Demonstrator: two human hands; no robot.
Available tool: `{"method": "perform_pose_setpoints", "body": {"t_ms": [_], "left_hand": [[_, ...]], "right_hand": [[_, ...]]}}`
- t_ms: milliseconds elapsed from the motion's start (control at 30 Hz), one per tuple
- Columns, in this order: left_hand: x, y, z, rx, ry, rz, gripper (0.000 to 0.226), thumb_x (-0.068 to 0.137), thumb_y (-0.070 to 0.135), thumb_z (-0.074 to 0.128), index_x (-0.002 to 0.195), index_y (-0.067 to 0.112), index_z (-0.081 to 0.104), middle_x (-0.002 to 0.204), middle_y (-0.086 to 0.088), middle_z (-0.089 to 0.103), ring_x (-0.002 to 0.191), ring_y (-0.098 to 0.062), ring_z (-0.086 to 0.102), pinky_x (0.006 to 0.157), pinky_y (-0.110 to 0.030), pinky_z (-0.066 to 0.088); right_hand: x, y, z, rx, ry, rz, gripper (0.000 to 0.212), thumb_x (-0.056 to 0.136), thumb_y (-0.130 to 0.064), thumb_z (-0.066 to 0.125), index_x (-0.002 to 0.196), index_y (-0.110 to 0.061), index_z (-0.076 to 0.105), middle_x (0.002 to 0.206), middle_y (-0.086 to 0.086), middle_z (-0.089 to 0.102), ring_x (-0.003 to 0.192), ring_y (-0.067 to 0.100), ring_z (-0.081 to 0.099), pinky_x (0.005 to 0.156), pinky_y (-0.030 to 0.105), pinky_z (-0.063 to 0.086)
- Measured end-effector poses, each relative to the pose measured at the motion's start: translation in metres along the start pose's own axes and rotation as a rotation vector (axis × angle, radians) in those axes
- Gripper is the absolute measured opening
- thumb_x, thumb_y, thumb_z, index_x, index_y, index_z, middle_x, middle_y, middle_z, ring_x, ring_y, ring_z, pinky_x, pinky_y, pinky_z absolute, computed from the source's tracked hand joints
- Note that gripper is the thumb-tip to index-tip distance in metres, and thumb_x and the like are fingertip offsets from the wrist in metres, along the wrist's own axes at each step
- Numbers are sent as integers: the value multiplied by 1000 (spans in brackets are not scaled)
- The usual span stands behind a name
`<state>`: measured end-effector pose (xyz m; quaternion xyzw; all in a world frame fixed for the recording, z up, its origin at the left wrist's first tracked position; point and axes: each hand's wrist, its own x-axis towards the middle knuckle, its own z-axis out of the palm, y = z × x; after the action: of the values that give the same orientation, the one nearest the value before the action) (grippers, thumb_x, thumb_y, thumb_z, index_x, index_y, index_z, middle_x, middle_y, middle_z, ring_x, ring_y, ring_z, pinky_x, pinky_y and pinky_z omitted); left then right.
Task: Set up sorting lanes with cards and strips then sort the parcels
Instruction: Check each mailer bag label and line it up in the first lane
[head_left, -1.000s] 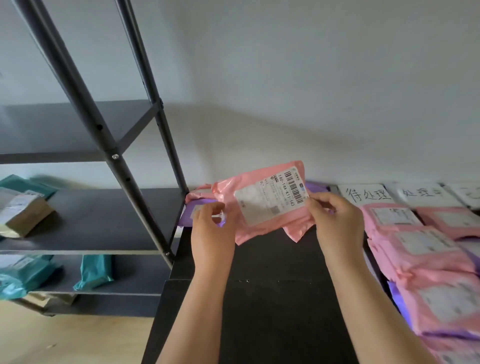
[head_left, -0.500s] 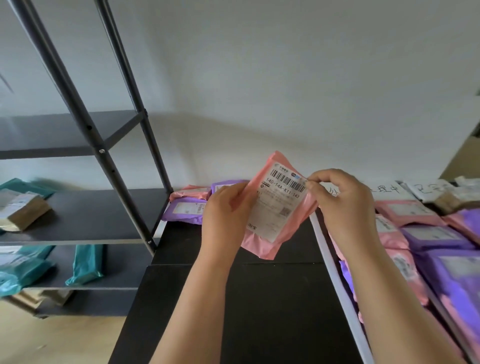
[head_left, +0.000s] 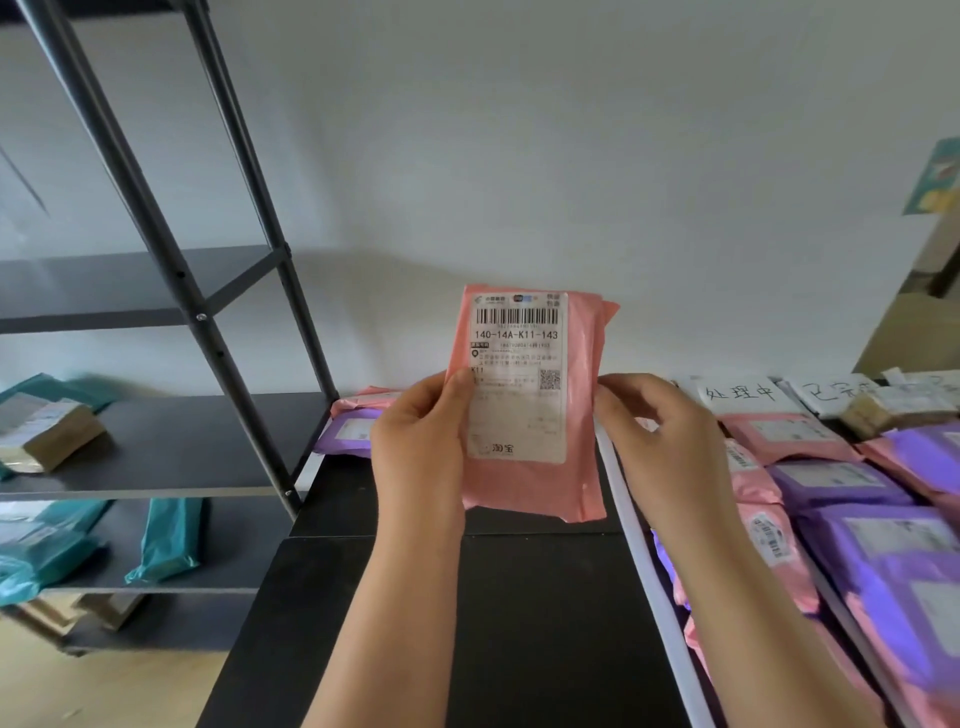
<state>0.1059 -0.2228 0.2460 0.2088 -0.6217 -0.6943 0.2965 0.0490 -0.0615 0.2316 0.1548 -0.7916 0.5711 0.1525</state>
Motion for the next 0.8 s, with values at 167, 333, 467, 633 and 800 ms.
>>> {"method": "perform_pose_setpoints", "body": {"t_ms": [167,333,467,633,800], "left_hand": [[-9,4,5,-100,-5,-34,11,89,31,72,80,29,79,89,4,77,91,-21,73,89,-50,58],[-13,6,4,-173,-59,-37,9,89,27,72,83,23,78,97,-3,76,97,-27,72,91,-54,56],[-16,7,2,-133,-106,49,8,81,31,75,86,26,76,97,-2,76,97,-25,72,88,-52,57],[-10,5,-4,7,-155,182,19,89,8,70,84,26,72,93,3,75,92,-18,72,83,-43,60],[-8,4,-5,230,-44,309,14,86,19,75,78,29,69,78,19,71,78,2,65,71,-11,50]], "right_hand": [[-7,-10,-5,58,97,-34,8,94,-36,63,88,-31,67,89,-34,66,85,-15,59,66,-1,39],[-9,-20,-11,135,110,-57,19,91,-45,63,85,-28,69,85,-28,68,86,-12,61,67,0,40],[-8,-14,-12,91,68,-84,2,89,-23,72,87,-24,71,85,-27,68,85,-10,62,68,-1,40],[-7,-9,-10,57,53,-112,16,88,-9,71,81,-22,65,83,-21,67,82,-6,62,69,0,40],[-4,-9,-10,50,70,-148,11,89,-10,72,88,-19,66,88,-19,66,86,-6,60,69,0,39]]}}
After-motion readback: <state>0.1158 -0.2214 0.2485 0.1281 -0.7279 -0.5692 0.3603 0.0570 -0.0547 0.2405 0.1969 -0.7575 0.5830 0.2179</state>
